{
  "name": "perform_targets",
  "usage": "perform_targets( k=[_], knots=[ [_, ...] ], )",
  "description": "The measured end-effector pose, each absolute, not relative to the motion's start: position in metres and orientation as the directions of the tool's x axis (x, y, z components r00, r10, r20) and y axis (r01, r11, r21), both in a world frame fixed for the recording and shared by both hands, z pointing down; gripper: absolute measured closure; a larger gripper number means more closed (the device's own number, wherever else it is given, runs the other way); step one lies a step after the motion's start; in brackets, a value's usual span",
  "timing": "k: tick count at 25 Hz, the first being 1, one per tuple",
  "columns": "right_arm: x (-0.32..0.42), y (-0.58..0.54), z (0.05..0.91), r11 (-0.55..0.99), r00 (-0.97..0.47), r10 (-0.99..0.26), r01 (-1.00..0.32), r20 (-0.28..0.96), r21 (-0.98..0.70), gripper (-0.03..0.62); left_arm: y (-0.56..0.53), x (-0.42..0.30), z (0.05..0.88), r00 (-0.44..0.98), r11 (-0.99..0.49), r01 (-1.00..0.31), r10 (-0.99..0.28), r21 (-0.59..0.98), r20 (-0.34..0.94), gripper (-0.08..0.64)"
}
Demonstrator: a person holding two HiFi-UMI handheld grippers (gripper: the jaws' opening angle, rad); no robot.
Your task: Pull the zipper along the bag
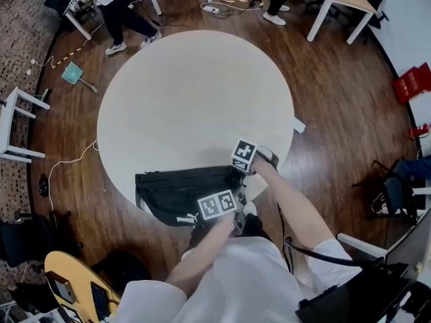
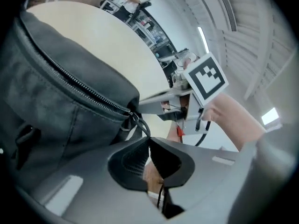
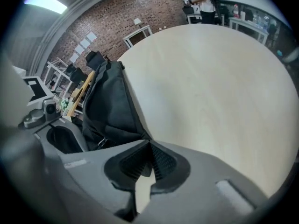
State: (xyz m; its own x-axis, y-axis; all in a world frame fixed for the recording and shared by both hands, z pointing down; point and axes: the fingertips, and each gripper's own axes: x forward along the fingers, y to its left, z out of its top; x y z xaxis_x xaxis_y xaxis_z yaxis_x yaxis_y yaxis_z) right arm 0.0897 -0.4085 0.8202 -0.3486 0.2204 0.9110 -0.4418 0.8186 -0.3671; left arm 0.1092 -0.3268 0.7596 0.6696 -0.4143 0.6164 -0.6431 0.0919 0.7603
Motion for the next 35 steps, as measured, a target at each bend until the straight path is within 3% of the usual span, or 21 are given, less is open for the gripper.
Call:
perform_targets(
  k=[5,10,14,18,21,24,32,35],
  knots=[
    [0.096,-0.411,0.822,0.768,-0.334,0.114,-0.568,0.936,-0.296,0.6,-0.301,0.077,0.746,0.744,-0.019,-0.62,-0.331,0.784,0.58,0.538],
    [0.101,-0.411,0.82,0.794,-0.189,-0.014,-0.599,0.982,-0.104,0.6,-0.288,0.004,0.72,0.799,-0.14,-0.577,-0.303,0.805,0.52,0.54],
    [0.102,-0.411,0.82,0.793,-0.09,-0.082,-0.609,0.993,0.01,0.6,-0.303,-0.12,0.702,0.735,-0.154,-0.63,-0.435,0.762,0.52,0.541],
    [0.096,-0.409,0.822,0.772,-0.068,-0.099,-0.635,0.993,0.033,0.6,-0.338,-0.286,0.708,0.561,-0.129,-0.778,-0.584,0.615,0.587,0.541],
    [0.095,-0.416,0.819,0.747,-0.065,-0.109,-0.664,0.992,0.038,0.598,-0.375,-0.369,0.756,0.484,-0.166,-0.861,-0.555,0.481,0.676,0.541],
    [0.094,-0.423,0.82,0.723,-0.047,-0.129,-0.688,0.99,0.061,0.598,-0.393,-0.371,0.808,0.487,-0.168,-0.867,-0.478,0.468,0.731,0.54],
    [0.095,-0.424,0.825,0.708,0.027,-0.157,-0.694,0.987,0.131,0.6,-0.383,-0.362,0.797,0.548,-0.187,-0.821,-0.526,0.54,0.65,0.526],
    [0.091,-0.431,0.808,0.642,-0.022,-0.243,-0.753,0.97,0.144,0.6,-0.376,-0.377,0.789,0.553,-0.223,-0.821,-0.538,0.526,0.636,0.438]
  ],
)
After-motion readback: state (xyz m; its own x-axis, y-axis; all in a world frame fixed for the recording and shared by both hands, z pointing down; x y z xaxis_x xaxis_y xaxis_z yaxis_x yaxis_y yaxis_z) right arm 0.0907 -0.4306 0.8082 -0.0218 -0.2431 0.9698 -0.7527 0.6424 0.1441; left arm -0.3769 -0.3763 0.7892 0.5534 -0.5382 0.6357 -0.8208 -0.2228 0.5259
